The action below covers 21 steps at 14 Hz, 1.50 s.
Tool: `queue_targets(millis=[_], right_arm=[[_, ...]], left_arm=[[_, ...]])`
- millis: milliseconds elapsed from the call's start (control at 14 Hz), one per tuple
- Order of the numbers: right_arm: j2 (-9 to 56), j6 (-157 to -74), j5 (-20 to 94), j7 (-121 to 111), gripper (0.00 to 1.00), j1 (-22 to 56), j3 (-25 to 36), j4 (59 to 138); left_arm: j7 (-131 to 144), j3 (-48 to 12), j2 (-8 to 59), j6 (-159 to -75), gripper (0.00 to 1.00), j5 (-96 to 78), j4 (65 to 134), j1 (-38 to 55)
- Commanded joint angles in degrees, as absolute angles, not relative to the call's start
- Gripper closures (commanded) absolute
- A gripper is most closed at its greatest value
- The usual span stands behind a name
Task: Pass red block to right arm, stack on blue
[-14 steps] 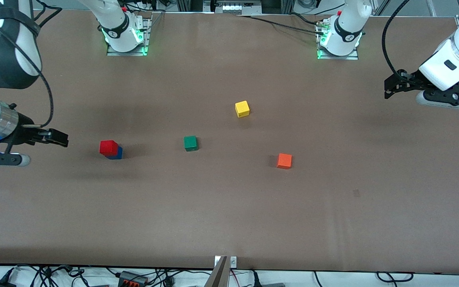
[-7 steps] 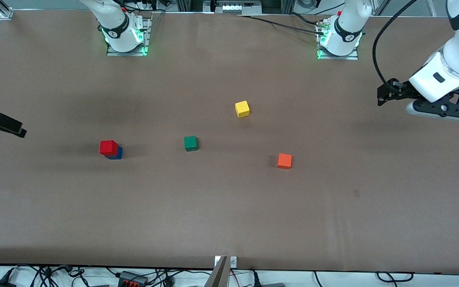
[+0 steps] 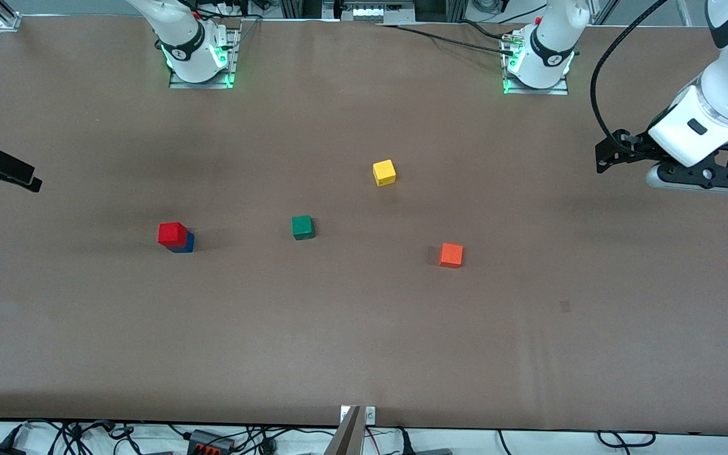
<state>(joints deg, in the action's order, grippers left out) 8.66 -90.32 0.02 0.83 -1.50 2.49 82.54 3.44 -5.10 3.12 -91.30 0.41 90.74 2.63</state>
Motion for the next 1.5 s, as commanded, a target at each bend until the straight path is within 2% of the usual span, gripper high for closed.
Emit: queue_targets(millis=[0, 214, 570, 1424], right_arm=[[2.65, -93.58, -0.7, -0.44, 0.0, -1.93, 1.76, 91.2], [-0.08, -94.66, -0.62, -0.44, 0.0, -1.93, 1.76, 95.36], [0.09, -94.31, -0.7, -0.7, 0.0, -1.93, 1.85, 94.75], [0.0, -94.31, -0.7, -0.7, 0.0, -1.93, 1.76, 94.66]], left_arm=[[4.22, -5.27, 4.04, -90.26, 0.0, 1.05, 88.86, 2.37], [4.13, -4.57, 4.04, -90.18, 0.0, 0.97, 88.86, 1.59], [4.04, -4.57, 3.96, -90.26, 0.0, 0.97, 88.86, -0.96], [4.13, -5.45, 3.69, -89.74, 0.0, 0.97, 88.86, -0.7]])
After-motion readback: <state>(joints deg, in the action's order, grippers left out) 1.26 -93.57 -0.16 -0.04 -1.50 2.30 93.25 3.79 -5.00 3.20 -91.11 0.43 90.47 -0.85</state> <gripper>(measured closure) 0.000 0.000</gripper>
